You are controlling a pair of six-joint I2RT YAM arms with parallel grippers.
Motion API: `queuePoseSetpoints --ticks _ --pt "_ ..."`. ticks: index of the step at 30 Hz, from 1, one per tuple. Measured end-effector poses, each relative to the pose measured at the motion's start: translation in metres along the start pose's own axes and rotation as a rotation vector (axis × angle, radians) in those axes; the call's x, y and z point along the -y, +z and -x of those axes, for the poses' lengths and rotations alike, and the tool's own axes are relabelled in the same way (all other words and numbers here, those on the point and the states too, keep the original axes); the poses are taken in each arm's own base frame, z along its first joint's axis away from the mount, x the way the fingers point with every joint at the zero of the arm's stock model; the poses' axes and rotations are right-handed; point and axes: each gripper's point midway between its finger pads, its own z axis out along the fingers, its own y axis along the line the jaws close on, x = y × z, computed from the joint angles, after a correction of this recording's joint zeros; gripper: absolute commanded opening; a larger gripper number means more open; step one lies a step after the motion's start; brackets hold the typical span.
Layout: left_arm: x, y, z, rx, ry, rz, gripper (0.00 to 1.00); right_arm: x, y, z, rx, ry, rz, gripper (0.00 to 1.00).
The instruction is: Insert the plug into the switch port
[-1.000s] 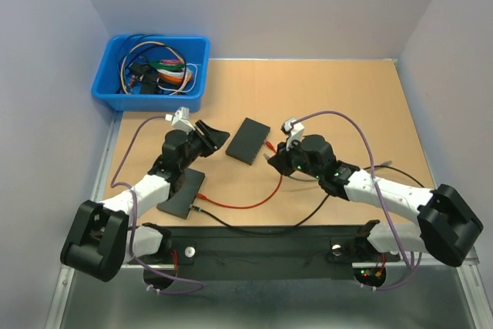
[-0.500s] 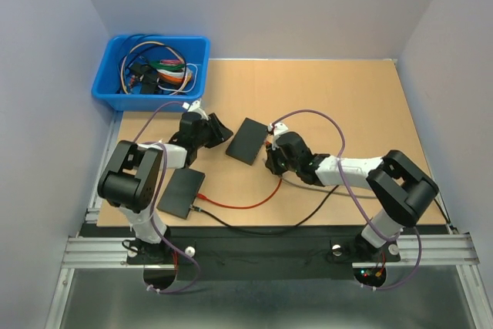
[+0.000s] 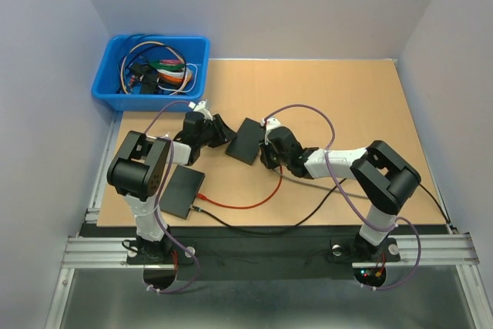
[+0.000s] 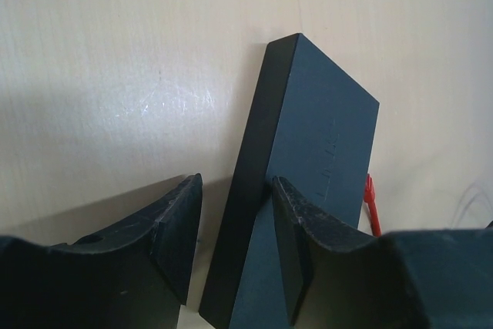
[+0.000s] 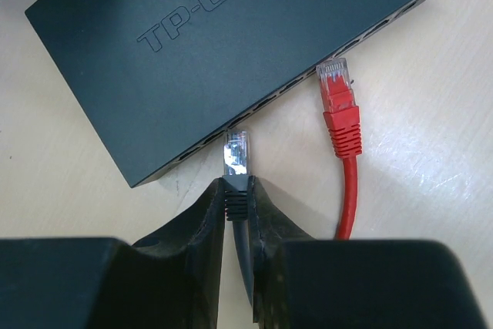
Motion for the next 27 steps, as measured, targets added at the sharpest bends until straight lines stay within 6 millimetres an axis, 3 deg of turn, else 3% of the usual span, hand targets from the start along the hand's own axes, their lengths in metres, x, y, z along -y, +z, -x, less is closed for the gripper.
queuePoseSetpoints --ticks 14,27 --pt "0.000 0.001 0.000 0.002 0.019 -0.007 0.51 -0.002 0.000 0.001 0.002 0.004 0.010 0.00" --pt "0.000 0.001 0.000 0.003 0.026 -0.008 0.51 -0.009 -0.007 0.014 0.037 0.017 0.038 0.01"
